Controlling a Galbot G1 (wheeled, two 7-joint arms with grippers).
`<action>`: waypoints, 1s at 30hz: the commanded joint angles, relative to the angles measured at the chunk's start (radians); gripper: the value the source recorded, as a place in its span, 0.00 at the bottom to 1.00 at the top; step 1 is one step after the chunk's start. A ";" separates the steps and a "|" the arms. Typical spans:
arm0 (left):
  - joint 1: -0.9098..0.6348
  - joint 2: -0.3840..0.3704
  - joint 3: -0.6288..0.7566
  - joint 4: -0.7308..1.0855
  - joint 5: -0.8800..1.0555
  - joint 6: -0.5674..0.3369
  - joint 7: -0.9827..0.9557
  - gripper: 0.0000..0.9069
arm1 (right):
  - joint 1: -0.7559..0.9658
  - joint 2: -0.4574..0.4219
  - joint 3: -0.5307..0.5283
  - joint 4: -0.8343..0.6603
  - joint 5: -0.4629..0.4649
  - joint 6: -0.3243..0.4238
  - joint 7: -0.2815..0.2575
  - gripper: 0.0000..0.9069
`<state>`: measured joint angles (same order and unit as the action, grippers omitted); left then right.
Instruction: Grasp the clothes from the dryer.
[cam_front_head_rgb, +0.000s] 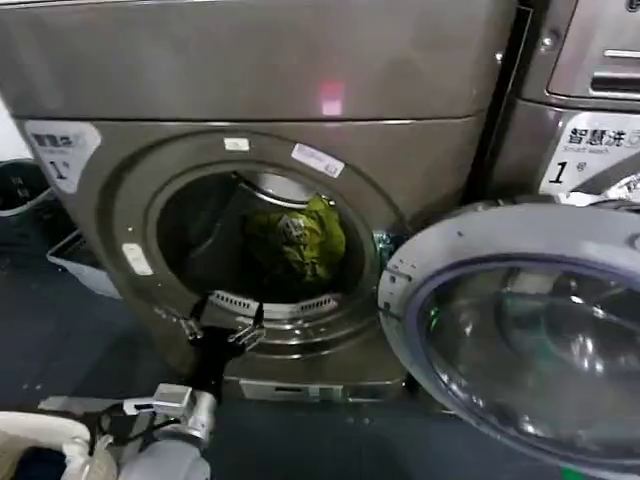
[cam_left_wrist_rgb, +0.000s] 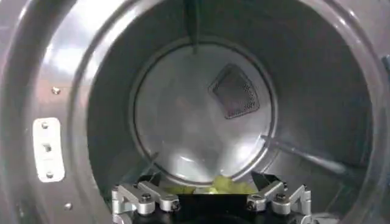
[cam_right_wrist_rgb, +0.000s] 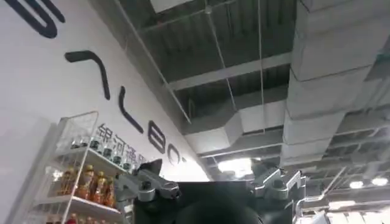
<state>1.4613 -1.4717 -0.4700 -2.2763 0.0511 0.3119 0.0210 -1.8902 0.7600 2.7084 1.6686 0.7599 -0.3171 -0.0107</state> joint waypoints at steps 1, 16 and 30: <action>0.002 0.000 0.000 -0.003 0.002 0.001 0.000 1.00 | 0.001 -0.001 0.000 0.000 0.000 0.001 -0.001 1.00; -0.010 -0.003 0.002 0.012 -0.001 -0.001 0.000 1.00 | -0.005 0.006 0.005 0.002 0.004 0.002 0.000 1.00; -0.457 -0.021 0.034 0.451 -0.054 -0.096 -0.009 1.00 | -0.059 0.028 0.044 0.058 -0.074 -0.035 -0.082 1.00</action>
<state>1.2822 -1.4871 -0.4580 -2.1272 0.0102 0.2791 0.0191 -1.9309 0.7858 2.7319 1.7084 0.7057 -0.3248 -0.0688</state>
